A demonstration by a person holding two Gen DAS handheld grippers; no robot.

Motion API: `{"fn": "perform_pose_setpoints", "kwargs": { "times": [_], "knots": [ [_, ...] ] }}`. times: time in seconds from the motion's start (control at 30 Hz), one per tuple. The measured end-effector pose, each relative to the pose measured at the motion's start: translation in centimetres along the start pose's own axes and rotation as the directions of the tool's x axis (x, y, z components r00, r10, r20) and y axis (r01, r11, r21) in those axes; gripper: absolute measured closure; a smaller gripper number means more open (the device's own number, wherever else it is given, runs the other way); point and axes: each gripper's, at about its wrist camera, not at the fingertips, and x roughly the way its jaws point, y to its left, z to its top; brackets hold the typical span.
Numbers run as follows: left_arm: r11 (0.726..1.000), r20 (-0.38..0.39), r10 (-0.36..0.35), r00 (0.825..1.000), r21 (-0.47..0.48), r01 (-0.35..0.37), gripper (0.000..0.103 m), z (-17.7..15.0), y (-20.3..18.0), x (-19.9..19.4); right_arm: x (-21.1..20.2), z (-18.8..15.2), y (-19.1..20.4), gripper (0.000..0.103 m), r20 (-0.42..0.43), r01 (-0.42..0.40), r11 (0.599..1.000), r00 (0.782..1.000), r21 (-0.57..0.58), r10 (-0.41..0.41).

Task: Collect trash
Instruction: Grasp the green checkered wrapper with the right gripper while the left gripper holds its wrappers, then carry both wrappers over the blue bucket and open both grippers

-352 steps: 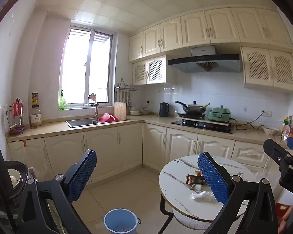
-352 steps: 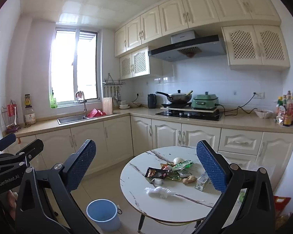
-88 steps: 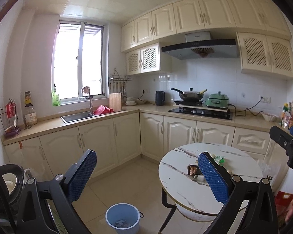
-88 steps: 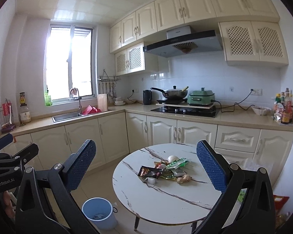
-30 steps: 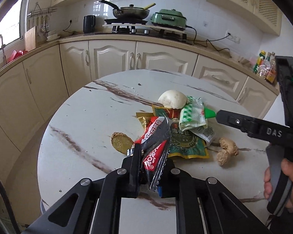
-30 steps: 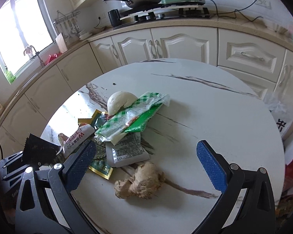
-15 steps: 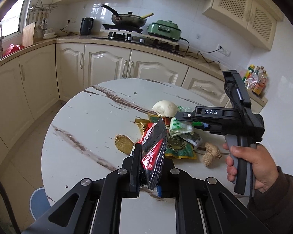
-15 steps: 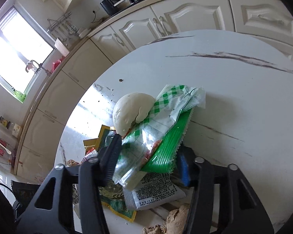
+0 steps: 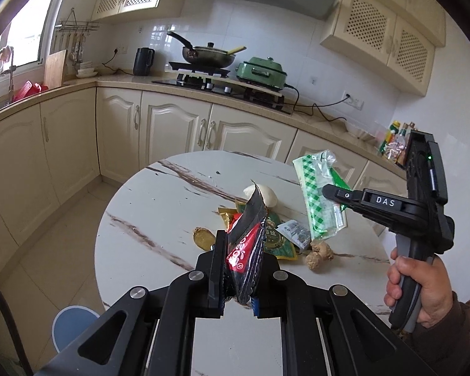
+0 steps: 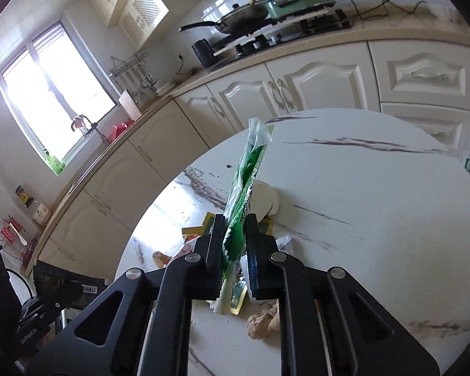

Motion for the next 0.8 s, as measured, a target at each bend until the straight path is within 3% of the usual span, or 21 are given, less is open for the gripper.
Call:
{"fn": "perform_pose_setpoints", "kwargs": {
  "times": [0.23, 0.4, 0.63, 0.8],
  "knots": [
    [0.998, 0.071, 0.054, 0.996, -0.037, -0.052, 0.095, -1.5, 2.8, -7.3, -2.4, -1.2, 9.3, 0.090, 0.001, -0.140, 0.982, 0.990, -0.126, 0.142],
    [0.986, 0.095, 0.139, 0.986, -0.100, -0.130, 0.095, -4.2, 7.3, -12.1, 0.1, -4.2, 17.8, 0.090, -0.089, -0.278, 0.939, 0.960, -0.202, 0.265],
    [0.936, 0.032, 0.278, 0.960, -0.233, -0.263, 0.095, -9.6, 15.4, -16.1, 8.8, -11.3, 28.4, 0.090, -0.278, -0.419, 0.872, 0.895, -0.252, 0.350],
    [0.887, -0.081, 0.333, 0.939, -0.312, -0.341, 0.095, -13.6, 21.9, -14.6, 18.1, -17.2, 32.4, 0.090, -0.429, -0.436, 0.860, 0.852, -0.266, 0.300]
  ]
}}
